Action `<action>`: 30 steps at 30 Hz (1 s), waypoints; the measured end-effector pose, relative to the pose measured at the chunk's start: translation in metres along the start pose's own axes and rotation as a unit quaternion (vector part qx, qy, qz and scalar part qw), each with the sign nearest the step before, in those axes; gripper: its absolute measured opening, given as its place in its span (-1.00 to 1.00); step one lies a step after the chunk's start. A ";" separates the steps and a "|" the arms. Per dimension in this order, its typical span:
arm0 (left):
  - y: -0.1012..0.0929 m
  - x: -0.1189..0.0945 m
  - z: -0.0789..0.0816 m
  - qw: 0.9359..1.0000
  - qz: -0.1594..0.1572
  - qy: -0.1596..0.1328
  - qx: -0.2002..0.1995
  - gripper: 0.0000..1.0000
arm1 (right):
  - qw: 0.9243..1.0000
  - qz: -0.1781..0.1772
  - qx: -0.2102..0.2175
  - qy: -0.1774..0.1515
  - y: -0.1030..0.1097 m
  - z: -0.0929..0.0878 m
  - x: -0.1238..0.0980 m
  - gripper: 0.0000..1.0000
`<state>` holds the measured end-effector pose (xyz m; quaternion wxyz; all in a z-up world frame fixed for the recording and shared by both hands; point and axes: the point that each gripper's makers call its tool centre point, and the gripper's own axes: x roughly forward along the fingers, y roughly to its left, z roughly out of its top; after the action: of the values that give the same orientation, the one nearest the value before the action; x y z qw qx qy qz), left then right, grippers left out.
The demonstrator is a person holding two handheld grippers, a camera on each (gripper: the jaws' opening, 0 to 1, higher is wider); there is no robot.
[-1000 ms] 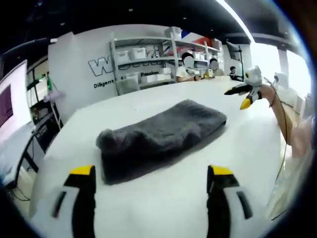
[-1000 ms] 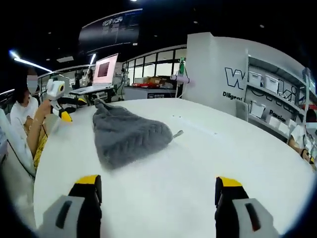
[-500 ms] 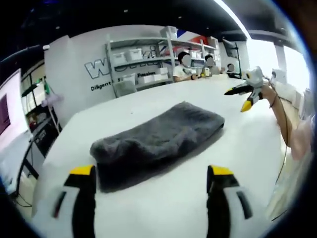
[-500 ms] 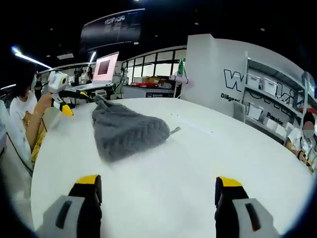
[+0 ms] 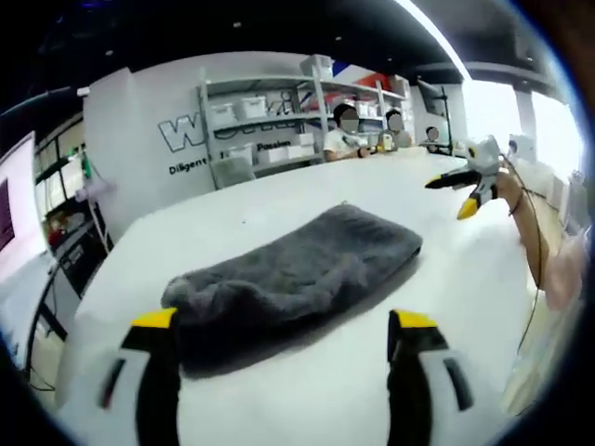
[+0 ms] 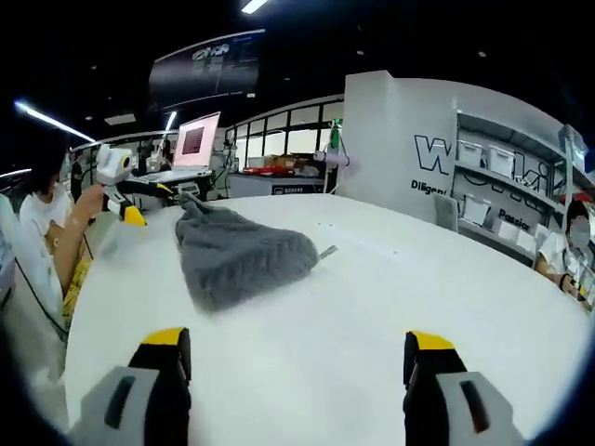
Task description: Fold the towel on the table until its edges align and the towel forms a compact rectangular stack.
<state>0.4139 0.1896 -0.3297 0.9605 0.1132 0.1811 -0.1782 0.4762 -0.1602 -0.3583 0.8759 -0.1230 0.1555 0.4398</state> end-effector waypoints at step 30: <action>0.049 0.032 0.026 0.997 0.006 -0.041 -0.060 0.27 | 1.000 0.012 -0.008 0.005 0.007 -0.002 0.005 0.88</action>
<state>0.4688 0.2172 -0.3116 0.9734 0.0490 0.1510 -0.1654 0.4726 -0.1528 -0.3622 0.8686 -0.1306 0.1582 0.4510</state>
